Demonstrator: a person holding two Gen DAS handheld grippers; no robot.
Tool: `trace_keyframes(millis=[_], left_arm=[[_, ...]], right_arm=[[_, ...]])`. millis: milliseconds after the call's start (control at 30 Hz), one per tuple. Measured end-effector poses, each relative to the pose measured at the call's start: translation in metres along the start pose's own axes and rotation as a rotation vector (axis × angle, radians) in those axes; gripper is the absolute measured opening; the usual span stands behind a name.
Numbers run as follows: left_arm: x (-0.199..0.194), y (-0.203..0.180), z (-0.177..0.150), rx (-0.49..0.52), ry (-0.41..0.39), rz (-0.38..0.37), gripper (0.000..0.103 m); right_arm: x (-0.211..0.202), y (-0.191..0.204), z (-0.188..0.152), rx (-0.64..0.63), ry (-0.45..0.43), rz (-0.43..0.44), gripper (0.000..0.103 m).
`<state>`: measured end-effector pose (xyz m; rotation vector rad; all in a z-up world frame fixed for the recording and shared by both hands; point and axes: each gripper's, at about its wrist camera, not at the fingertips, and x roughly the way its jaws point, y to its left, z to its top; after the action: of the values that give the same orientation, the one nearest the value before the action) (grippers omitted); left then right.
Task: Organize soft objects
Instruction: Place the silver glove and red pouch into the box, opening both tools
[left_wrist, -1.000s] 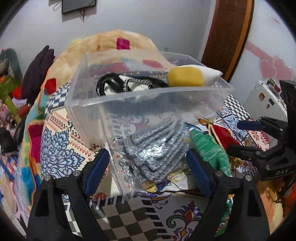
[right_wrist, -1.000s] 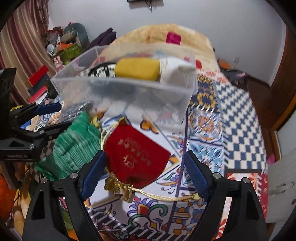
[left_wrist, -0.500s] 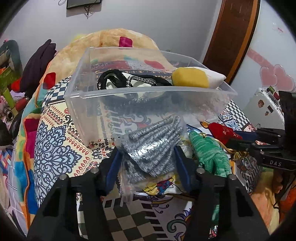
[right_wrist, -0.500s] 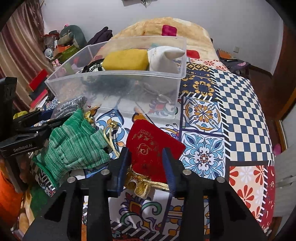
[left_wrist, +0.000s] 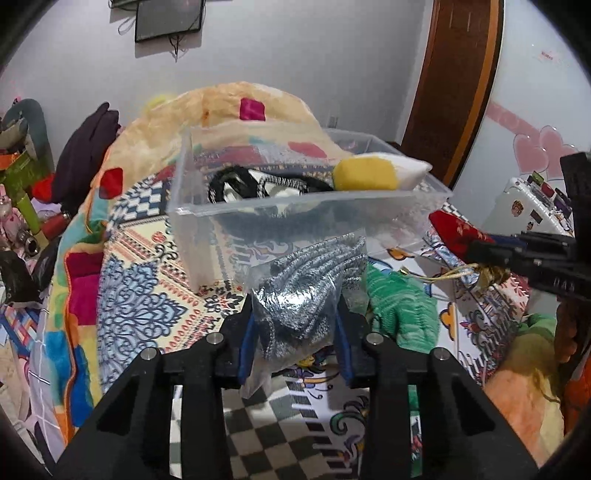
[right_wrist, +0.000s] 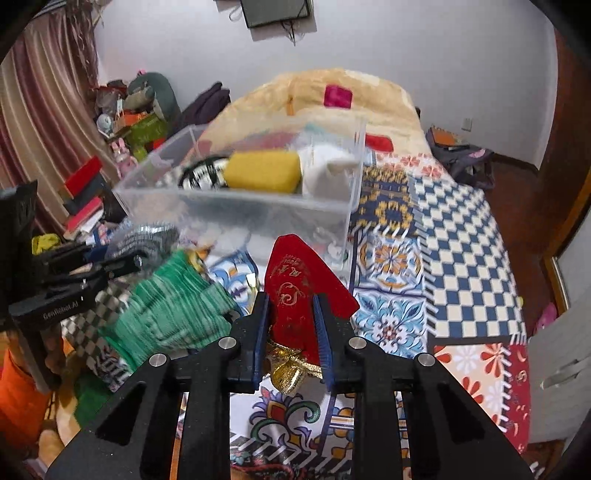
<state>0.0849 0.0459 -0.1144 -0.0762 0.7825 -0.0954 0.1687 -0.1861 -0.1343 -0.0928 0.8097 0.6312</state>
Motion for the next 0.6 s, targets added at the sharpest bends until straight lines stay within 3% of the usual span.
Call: trace_keyframes(millis=[433,600], left_arm=[[-0.049,0.005,0.041,-0.017,-0.187,0.013,0.036],[-0.051,0.008,0.057,-0.014,-0.220,0.036,0.036]], right_arm=[[-0.039,0.020,0.049,-0.038,-0.199,0.018,0.022],[-0.039,0.034,0.074,-0.055,-0.266,0.031,0.022]])
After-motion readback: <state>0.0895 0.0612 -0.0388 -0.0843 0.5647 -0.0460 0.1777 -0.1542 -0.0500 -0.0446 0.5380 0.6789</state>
